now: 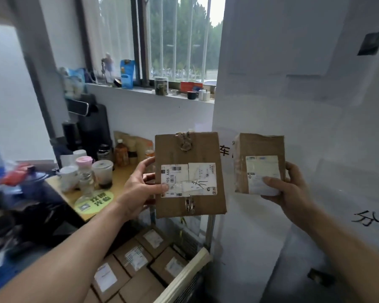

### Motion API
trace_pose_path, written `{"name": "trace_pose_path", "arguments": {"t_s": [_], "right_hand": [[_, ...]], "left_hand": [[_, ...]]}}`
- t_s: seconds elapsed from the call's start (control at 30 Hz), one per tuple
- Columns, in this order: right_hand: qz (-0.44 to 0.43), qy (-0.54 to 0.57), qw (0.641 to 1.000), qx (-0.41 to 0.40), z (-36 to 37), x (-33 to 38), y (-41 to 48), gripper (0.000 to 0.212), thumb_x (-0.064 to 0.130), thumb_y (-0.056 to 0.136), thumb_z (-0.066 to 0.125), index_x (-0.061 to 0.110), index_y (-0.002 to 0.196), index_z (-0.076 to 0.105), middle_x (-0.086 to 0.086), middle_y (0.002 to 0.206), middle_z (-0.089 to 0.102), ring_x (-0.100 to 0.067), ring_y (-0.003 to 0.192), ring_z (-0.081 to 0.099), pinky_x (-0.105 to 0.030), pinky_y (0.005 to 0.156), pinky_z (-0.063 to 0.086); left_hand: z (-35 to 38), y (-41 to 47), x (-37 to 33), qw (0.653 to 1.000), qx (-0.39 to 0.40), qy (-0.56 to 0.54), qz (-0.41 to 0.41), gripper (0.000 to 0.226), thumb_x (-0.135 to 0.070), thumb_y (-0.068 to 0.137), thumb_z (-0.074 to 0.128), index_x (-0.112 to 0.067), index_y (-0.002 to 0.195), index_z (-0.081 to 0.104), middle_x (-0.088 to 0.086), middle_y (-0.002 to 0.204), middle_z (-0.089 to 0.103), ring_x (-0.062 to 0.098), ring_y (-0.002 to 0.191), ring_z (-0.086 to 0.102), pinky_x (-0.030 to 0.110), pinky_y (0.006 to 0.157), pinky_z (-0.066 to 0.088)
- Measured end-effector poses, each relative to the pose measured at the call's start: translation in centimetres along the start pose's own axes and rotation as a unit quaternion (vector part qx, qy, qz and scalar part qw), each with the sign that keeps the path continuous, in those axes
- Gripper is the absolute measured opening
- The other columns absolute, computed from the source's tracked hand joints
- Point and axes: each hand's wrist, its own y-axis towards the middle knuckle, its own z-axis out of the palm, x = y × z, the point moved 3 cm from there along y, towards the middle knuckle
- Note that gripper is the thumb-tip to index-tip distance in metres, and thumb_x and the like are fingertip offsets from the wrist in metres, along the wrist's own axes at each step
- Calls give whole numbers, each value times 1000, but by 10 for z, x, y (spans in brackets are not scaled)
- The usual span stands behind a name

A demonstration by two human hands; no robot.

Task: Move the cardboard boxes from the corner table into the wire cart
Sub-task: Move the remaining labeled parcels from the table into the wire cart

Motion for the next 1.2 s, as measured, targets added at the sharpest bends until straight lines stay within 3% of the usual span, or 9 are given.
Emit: {"name": "trace_pose_path", "arguments": {"t_s": [0.17,0.33,0.4,0.57,0.7,0.8,0.87,1.03,1.2], "right_hand": [[23,4,998,62,66,-26,19,61,20,71,82,32,124,54,5,106,75,-22,95,75,-38,67,61],[55,-3,991,120,133,-54,31,67,19,68,86,33,124,53,1,101,76,-28,98,74,-47,74,62],[69,-10,989,134,161,-68,36,67,22,67,84,35,123,51,2,99,76,-28,96,75,-44,73,62],[108,-19,983,151,231,-118,47,68,16,70,85,33,126,50,-5,110,71,-27,93,76,-40,66,61],[138,-32,975,172,286,-163,54,54,9,79,76,35,120,52,-2,100,76,-28,93,76,-46,70,64],[165,-28,967,190,324,-190,55,65,11,72,77,29,128,49,0,96,78,-29,93,76,-43,66,63],[177,-22,963,201,346,-206,56,68,11,70,78,27,129,48,-1,97,77,-30,92,76,-39,64,62],[217,-42,946,236,383,-255,55,66,12,70,81,29,125,50,-3,102,77,-32,98,75,-43,69,63],[259,-64,927,262,396,-309,56,72,14,65,86,26,127,50,-9,109,76,-37,98,74,-51,70,63]], "left_hand": [[-62,-24,13,998,-59,12,-4,85,-14,57,92,-53,123,54,15,125,64,33,101,72,52,77,60],[-123,-40,29,994,-112,11,-11,83,-12,63,86,-47,130,51,17,123,67,34,101,72,50,77,61],[-150,-44,36,991,-134,10,-16,78,-11,63,84,-47,125,53,16,121,68,35,100,72,48,72,61],[-228,-50,62,983,-181,17,-33,76,-1,69,83,-47,123,55,9,107,74,34,97,73,59,77,59],[-283,-56,83,977,-208,21,-50,71,3,79,78,-44,125,52,5,106,75,30,94,74,52,69,62],[-316,-65,97,969,-234,13,-79,76,-5,68,83,-45,125,52,6,109,74,31,98,73,56,75,60],[-335,-71,106,966,-240,13,-91,79,-3,70,85,-42,129,50,2,107,76,31,99,73,50,72,61],[-370,-90,141,956,-261,-11,-134,91,-10,62,87,-37,138,45,4,108,76,31,99,73,46,70,61],[-384,-107,185,941,-283,-41,-178,82,-13,62,84,-45,130,50,5,105,77,28,91,75,39,62,58]]}}
